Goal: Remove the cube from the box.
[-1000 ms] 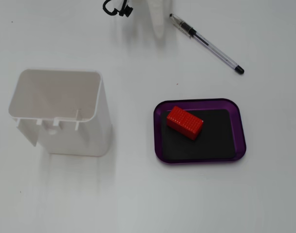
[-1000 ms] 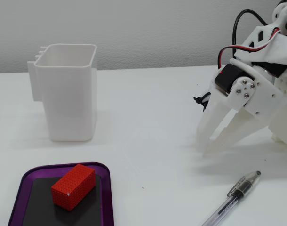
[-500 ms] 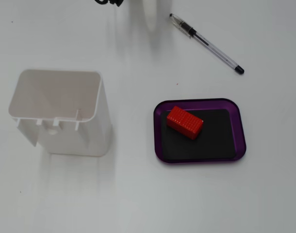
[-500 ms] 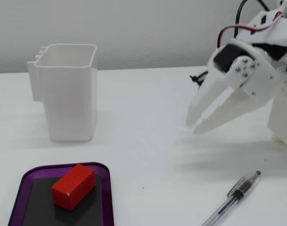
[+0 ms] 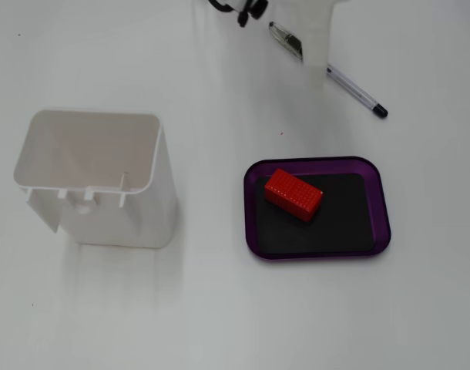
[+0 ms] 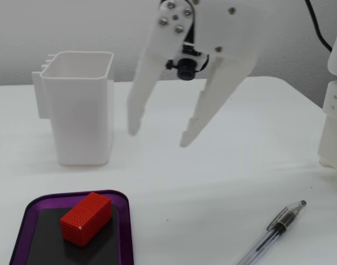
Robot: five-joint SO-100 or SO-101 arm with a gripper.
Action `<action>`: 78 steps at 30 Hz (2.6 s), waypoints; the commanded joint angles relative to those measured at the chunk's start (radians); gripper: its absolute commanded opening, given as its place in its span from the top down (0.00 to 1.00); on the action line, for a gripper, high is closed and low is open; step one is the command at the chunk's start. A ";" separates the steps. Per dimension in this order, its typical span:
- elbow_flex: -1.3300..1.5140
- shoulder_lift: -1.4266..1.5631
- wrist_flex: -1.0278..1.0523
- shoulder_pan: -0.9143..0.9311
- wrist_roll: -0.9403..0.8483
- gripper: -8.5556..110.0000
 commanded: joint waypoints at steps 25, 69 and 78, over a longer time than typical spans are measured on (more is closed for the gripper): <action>-0.746 -0.699 0.189 0.094 0.057 0.72; -0.657 -0.637 0.156 0.089 0.049 0.93; -0.729 -0.307 0.275 0.081 -0.046 0.93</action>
